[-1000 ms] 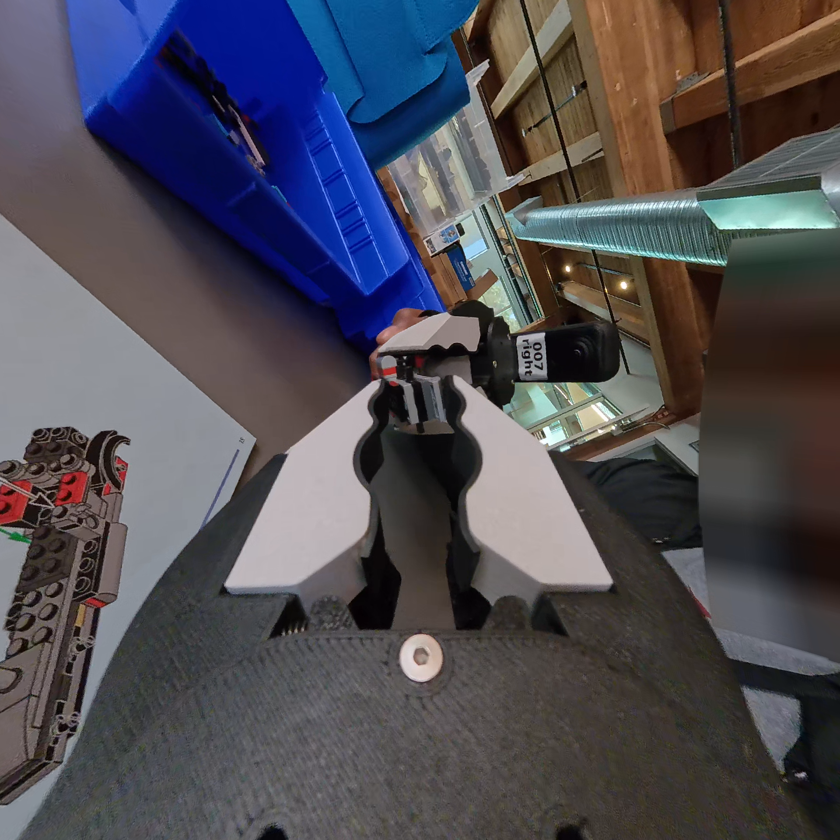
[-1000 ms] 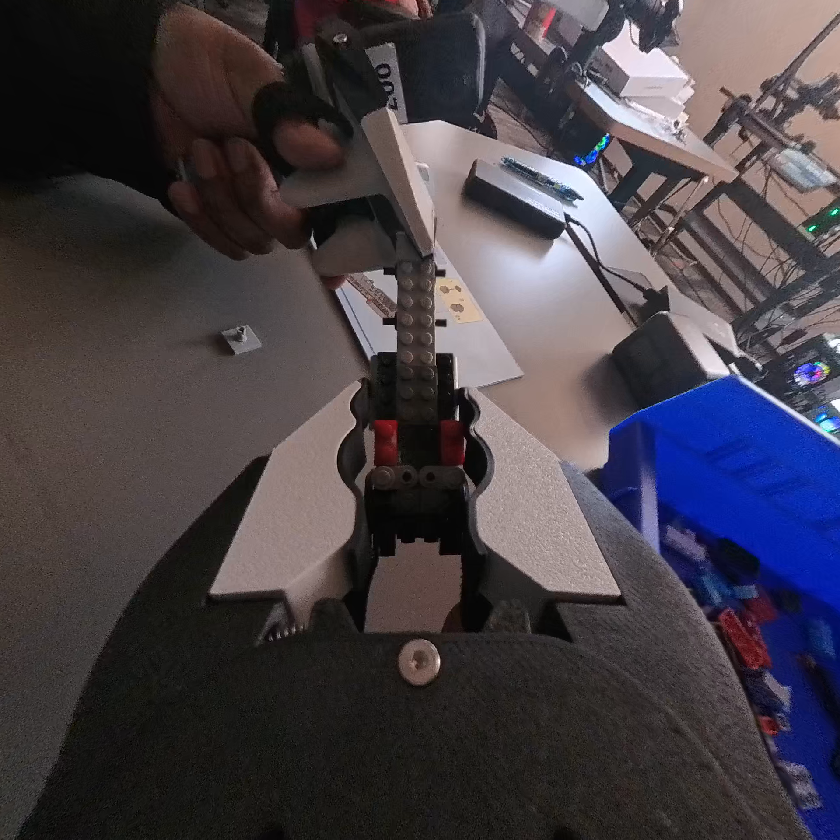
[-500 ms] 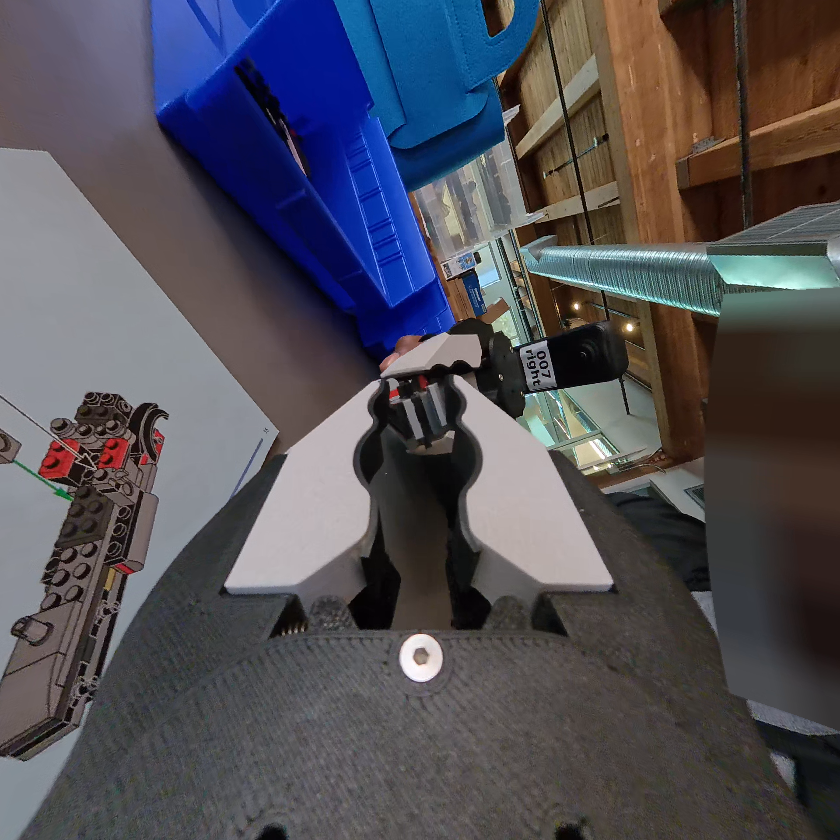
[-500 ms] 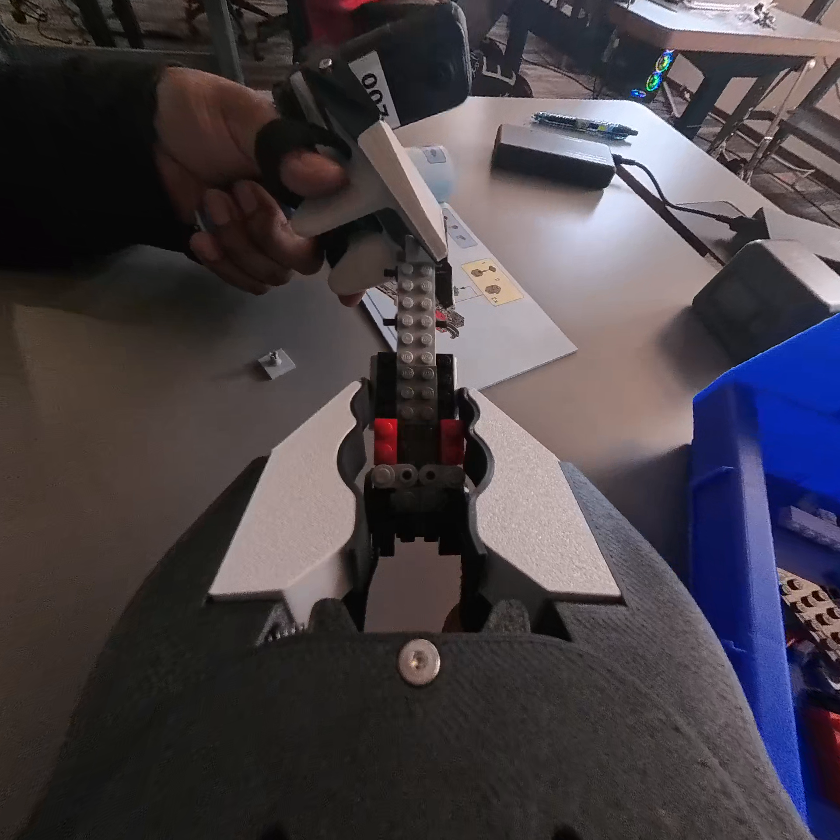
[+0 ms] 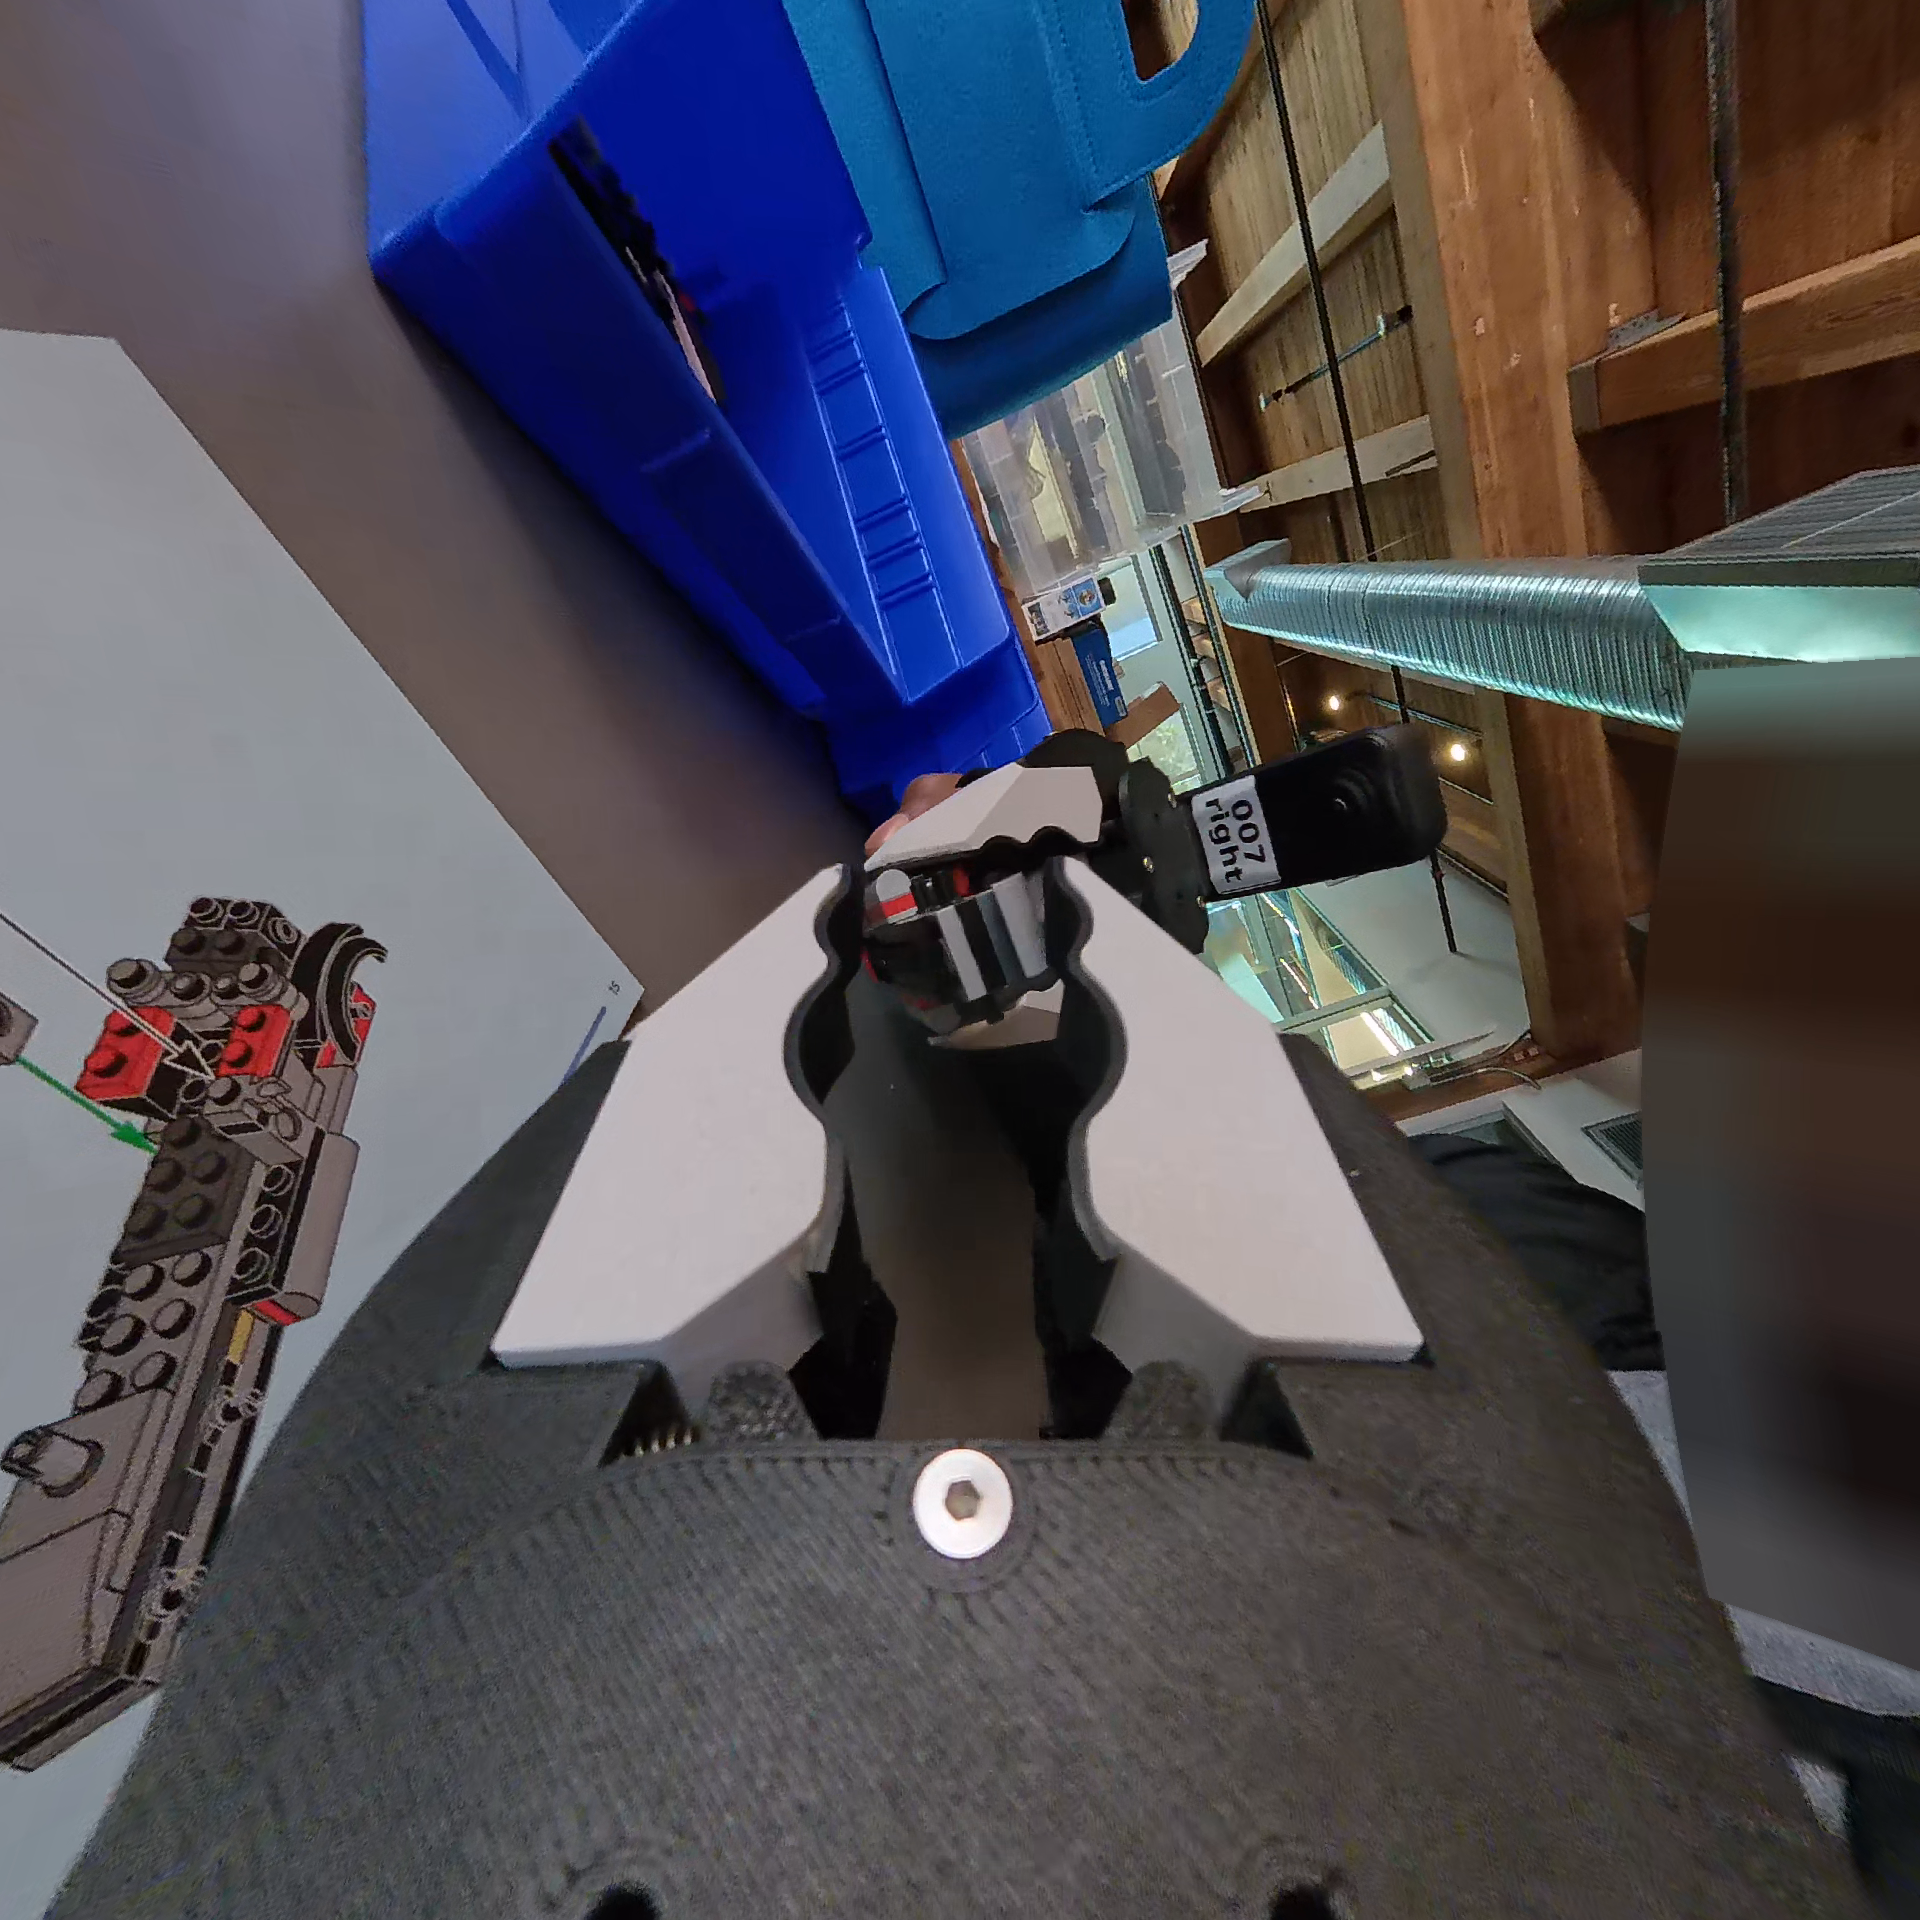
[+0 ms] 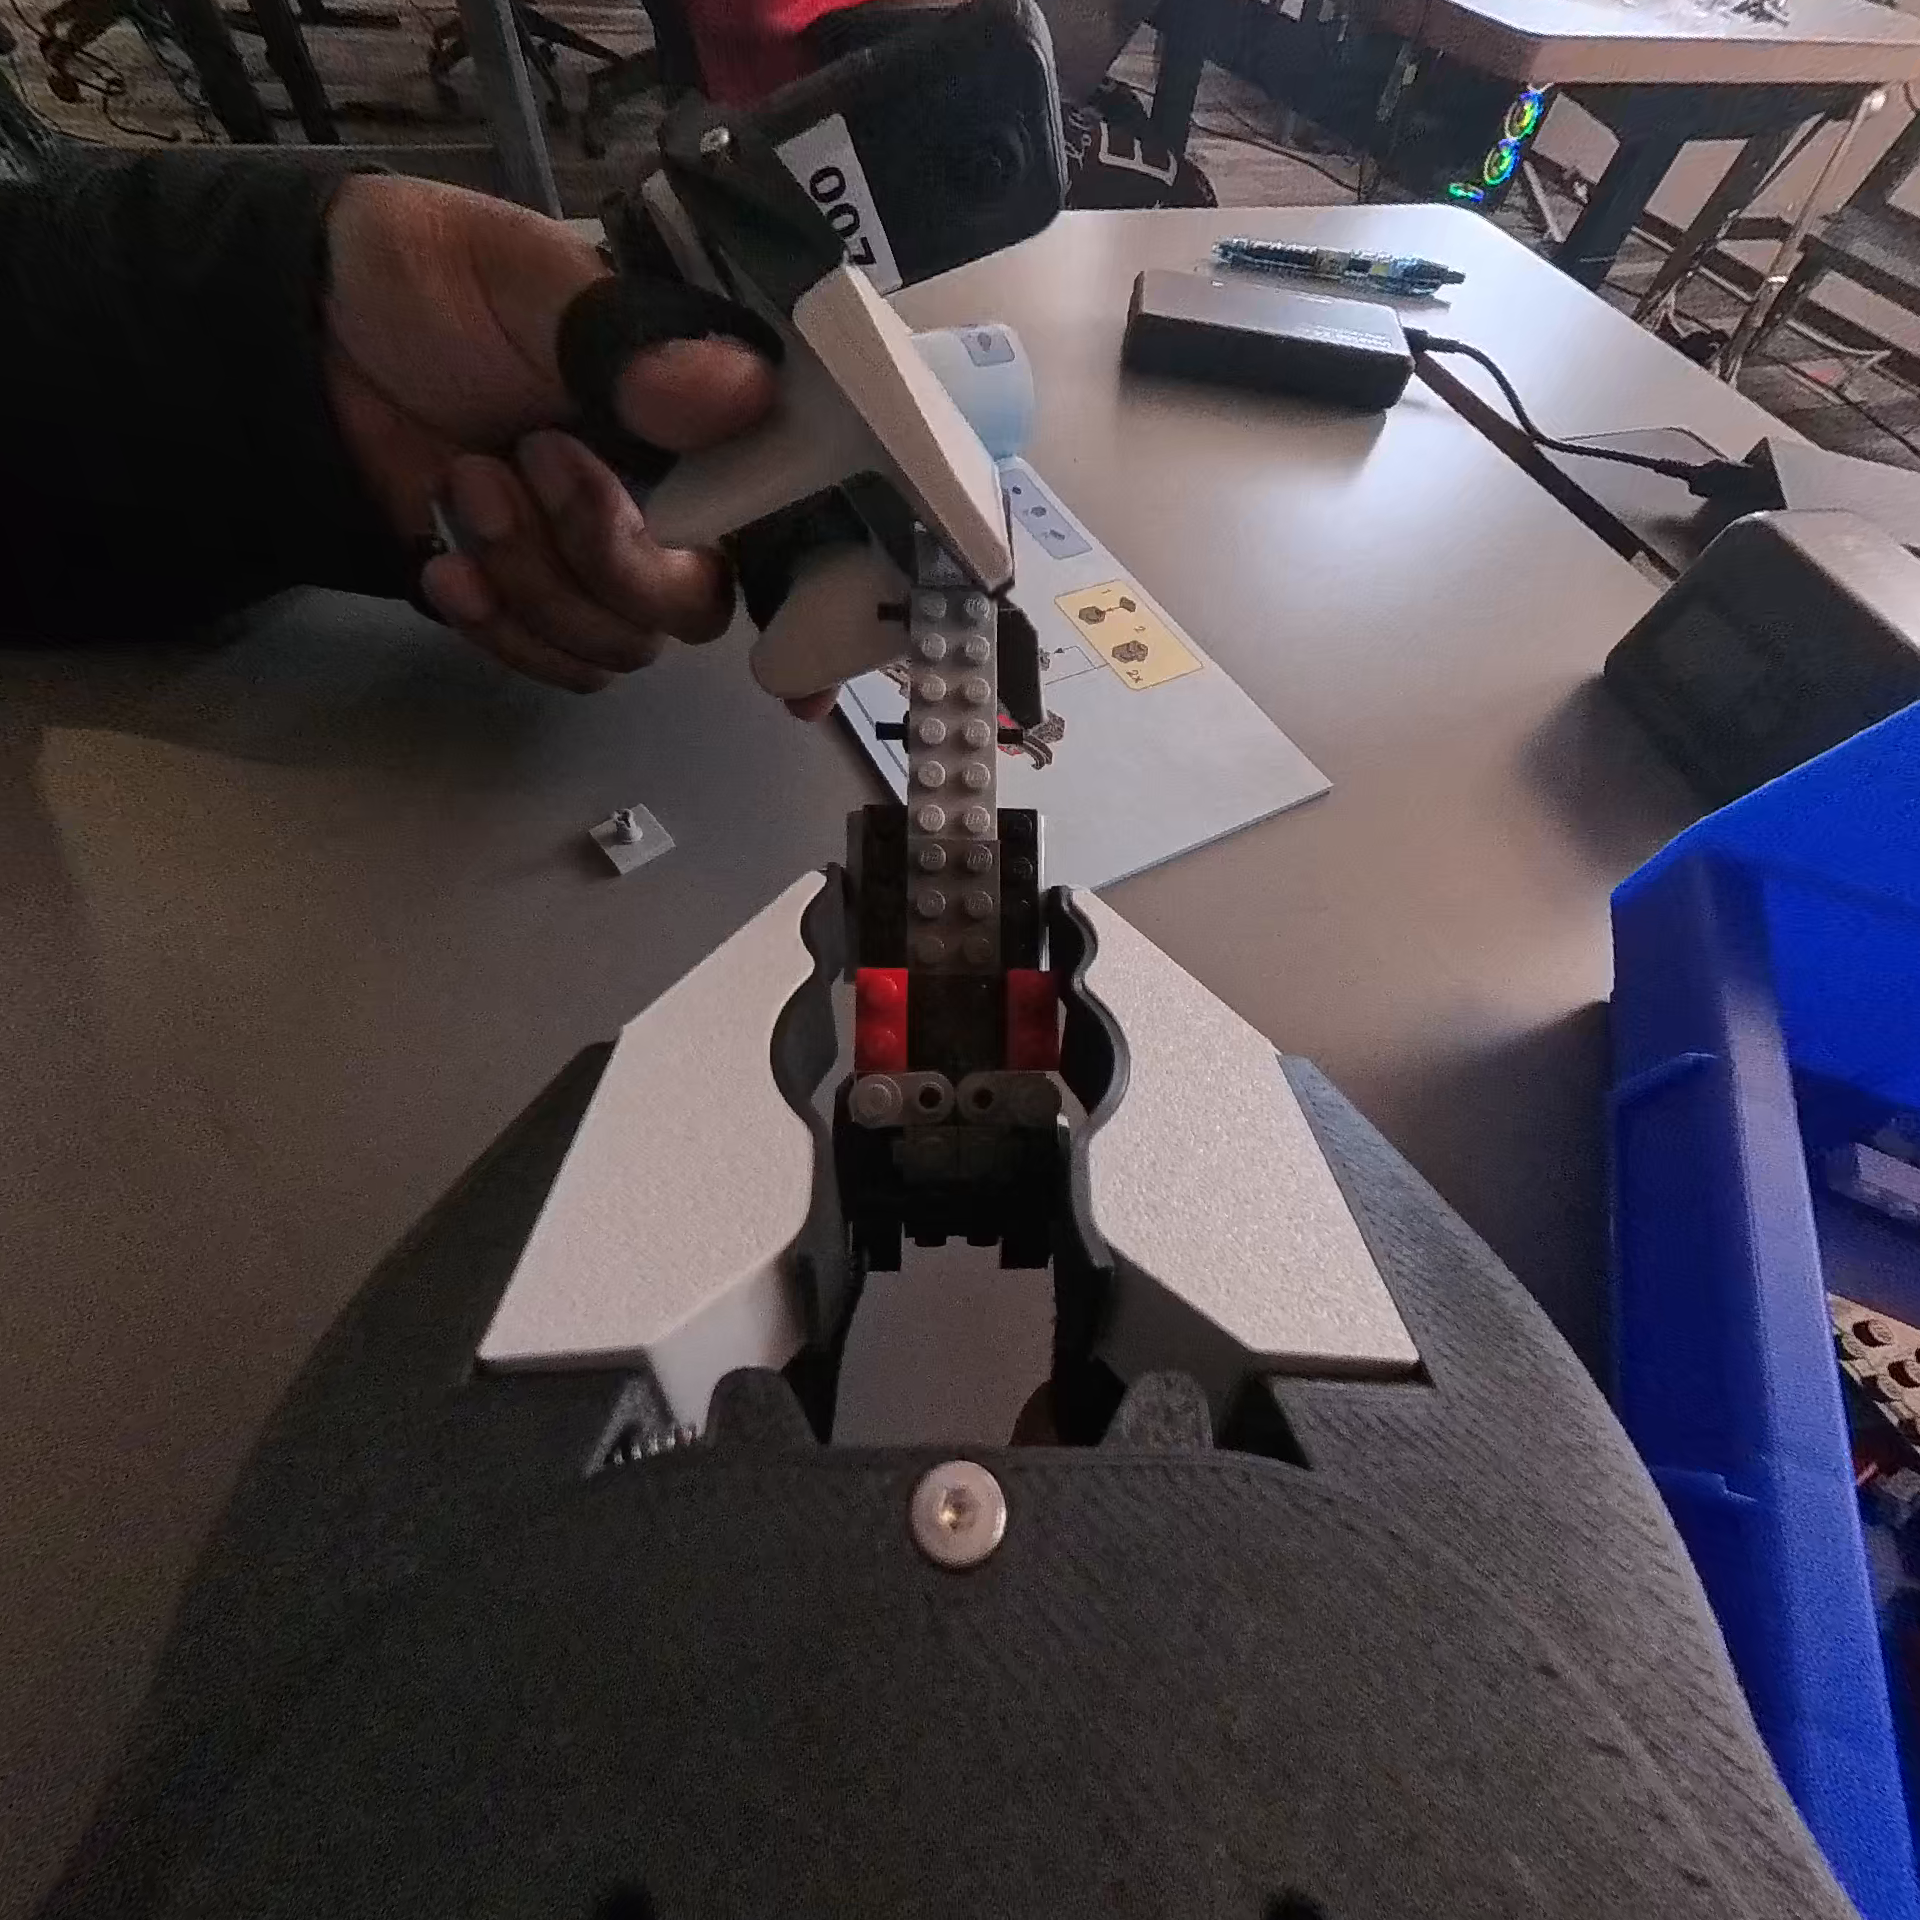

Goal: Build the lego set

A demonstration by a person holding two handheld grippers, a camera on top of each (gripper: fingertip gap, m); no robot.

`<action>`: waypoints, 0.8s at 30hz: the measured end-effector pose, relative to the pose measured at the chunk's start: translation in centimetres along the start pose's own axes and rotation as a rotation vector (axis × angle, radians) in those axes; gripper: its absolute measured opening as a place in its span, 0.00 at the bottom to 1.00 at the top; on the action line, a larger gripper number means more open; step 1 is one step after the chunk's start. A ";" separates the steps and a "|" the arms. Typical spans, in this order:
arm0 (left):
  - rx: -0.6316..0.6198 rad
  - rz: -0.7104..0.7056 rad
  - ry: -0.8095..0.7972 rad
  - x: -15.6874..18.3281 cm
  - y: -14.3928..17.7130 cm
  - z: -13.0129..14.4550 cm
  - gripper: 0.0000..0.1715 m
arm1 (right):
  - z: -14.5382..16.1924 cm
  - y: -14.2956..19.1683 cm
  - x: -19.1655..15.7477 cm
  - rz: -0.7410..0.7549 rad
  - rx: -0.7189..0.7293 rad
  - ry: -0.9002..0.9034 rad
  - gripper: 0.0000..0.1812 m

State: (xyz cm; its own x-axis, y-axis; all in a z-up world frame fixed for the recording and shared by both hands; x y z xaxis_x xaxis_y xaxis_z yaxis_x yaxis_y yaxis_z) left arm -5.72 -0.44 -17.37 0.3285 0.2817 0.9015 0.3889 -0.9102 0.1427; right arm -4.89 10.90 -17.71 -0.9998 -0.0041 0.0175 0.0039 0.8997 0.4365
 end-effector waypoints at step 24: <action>0.014 -0.177 -0.302 0.8 2.4 -1.8 0.25 | 2.7 1.1 0.9 0.017 -0.242 -0.090 0.22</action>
State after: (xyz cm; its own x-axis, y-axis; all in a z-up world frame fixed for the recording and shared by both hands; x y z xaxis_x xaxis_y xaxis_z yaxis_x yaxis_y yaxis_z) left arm -6.02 -2.93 -15.57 0.4942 0.5137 0.7013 0.4735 -0.8356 0.2784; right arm -5.82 13.08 -19.64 -0.9971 0.0586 -0.0489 0.0139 0.7689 0.6392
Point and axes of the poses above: each gripper's, where its closed fingertips meet, y back along the fingers, z out of its underside, x = y × z across the jaws, the point moved 5 cm from there along y, back along the fingers, and after that the axes turned 10 degrees about -z, right-handed, at the moved point
